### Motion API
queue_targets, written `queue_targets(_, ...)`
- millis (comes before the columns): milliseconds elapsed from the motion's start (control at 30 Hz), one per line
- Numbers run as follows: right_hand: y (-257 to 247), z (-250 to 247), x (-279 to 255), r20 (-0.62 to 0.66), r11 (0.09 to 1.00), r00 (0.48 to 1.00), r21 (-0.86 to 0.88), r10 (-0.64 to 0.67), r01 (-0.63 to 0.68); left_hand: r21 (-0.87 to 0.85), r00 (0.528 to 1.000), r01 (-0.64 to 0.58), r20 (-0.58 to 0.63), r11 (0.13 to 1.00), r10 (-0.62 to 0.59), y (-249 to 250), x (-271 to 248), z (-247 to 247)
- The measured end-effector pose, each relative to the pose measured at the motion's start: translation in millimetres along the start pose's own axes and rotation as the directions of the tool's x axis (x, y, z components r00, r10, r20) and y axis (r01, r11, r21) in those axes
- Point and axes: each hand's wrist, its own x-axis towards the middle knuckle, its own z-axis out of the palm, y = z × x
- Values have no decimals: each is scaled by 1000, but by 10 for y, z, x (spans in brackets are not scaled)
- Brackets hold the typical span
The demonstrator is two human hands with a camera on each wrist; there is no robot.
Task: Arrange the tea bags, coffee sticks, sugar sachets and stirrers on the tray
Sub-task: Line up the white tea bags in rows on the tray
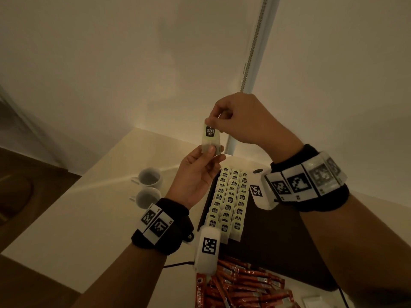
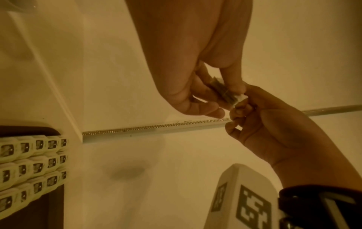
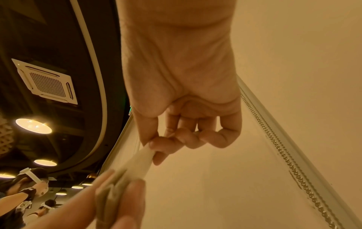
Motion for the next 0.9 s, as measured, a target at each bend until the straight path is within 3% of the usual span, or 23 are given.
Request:
queue_targets(133,45,13,-56,-31,1000,999,11,-16,17,85,998,-21,-63,996,26,-28,-3,-8)
queue_targets(267,194,84,-236,-74,993,997,115,11,-3,351,998,30,-67,936,-7,3,-102,-187)
queue_targets(367,527,295,-497,-13,978,997,196,70,-66,580,990,116,-133,807,-47,79,-314,-525)
queue_targets(467,970,651,-823,187,965,965,153,182,-212,739,974,184,-227,648,-18,112,-624,-897)
queue_targets(567,1350,1045,-1145,365,935,875,34,318,-354,770,942,275,-337,575,0,135,-958,-1226)
queue_targets(733,1722,1516,-1484,550,887,746,21,375,-461,740,863,449,-505,501,-27,154,-1420,-1649)
queue_targets(800,1801,1658,-1563,555,866,729,33,400,-500,702,826,498,-562,509,-33,151,-1555,-1774)
queue_targets(900,1877,1799,-1614,482,838,752,64,450,-542,648,782,551,-622,525,-53,165,-1693,-1917)
